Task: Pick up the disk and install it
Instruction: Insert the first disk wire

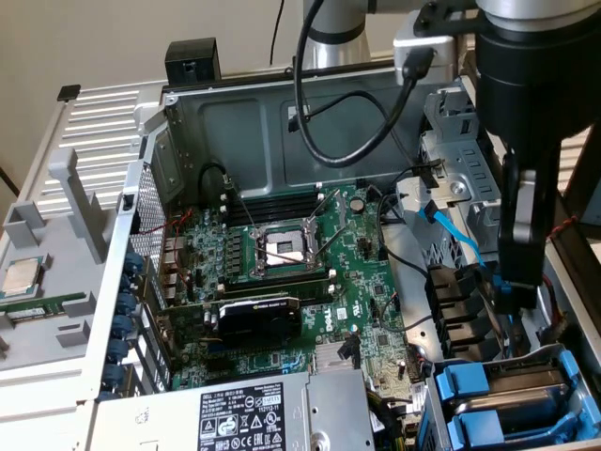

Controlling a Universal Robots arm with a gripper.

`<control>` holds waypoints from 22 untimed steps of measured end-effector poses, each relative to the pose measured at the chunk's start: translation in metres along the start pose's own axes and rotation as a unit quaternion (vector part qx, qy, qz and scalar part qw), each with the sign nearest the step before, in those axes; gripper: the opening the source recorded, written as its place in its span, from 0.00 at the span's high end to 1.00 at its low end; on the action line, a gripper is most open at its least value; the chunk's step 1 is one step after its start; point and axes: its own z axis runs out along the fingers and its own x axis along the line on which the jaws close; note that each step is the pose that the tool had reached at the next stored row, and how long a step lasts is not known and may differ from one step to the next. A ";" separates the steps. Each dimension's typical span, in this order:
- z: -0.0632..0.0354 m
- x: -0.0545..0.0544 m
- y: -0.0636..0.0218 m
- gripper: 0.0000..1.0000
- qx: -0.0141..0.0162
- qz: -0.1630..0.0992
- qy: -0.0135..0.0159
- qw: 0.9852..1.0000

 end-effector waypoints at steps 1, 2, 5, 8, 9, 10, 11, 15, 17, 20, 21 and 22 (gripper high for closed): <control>-0.0004 -0.001 0.0009 0.65 0.006 -0.001 0.004 1.000; -0.0006 -0.002 0.0019 0.65 0.012 -0.002 0.008 1.000; -0.0016 -0.004 0.0052 0.65 0.026 -0.004 0.019 0.999; -0.0029 -0.005 0.0098 0.65 0.036 -0.006 0.028 0.999; -0.0034 -0.006 0.0115 0.65 0.038 -0.007 0.030 0.999; -0.0038 -0.006 0.0131 0.65 0.040 -0.007 0.032 0.999; -0.0043 -0.005 0.0149 0.65 0.042 -0.007 0.033 0.999; -0.0049 -0.004 0.0182 0.65 0.055 -0.005 0.034 0.998; -0.0046 -0.004 0.0182 0.65 0.056 0.004 0.037 0.998; -0.0030 -0.004 0.0187 0.65 0.055 0.024 0.043 0.997; -0.0024 -0.004 0.0189 0.65 0.054 0.030 0.045 0.997; -0.0021 -0.004 0.0190 0.65 0.054 0.035 0.047 0.997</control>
